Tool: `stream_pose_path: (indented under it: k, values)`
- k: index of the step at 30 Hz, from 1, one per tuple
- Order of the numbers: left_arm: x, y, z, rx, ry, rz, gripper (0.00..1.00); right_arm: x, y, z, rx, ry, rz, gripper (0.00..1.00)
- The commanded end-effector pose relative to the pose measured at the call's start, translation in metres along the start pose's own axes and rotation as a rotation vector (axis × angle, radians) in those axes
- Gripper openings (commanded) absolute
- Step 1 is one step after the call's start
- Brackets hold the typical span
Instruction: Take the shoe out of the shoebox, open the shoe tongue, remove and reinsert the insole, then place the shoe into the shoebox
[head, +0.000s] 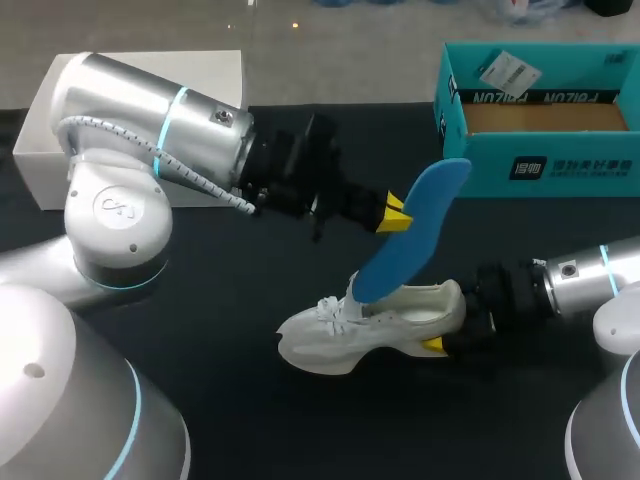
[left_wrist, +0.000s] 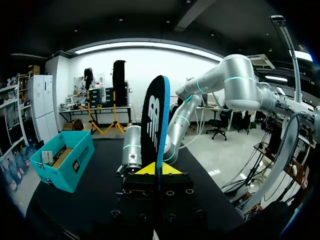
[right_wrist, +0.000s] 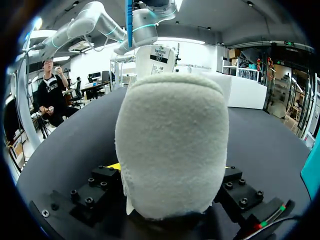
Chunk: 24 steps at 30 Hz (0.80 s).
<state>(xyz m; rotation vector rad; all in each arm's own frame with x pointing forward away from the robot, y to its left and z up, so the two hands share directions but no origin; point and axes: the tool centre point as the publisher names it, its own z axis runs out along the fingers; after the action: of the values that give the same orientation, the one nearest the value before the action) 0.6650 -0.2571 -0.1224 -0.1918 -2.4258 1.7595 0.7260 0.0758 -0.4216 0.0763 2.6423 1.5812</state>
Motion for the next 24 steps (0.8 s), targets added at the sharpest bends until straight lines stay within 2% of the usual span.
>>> stream_pose_path:
  k: [1, 23, 24]
  values:
    - [0.0014, 0.0003, 0.0003, 0.0, -0.004, 0.0, 0.0, 0.0006, 0.0003, 0.0009, 0.003, -0.002, -0.001, 0.0]
    - [0.0014, 0.0003, 0.0003, 0.0, -0.004, 0.0, 0.0, 0.0006, 0.0003, 0.0009, 0.003, -0.002, -0.001, 0.0]
    - [0.0029, -0.0048, -0.0018, 0.032, -0.007, -0.018, 0.0, 0.0006, 0.0003, 0.0009, 0.003, -0.002, -0.001, 0.0]
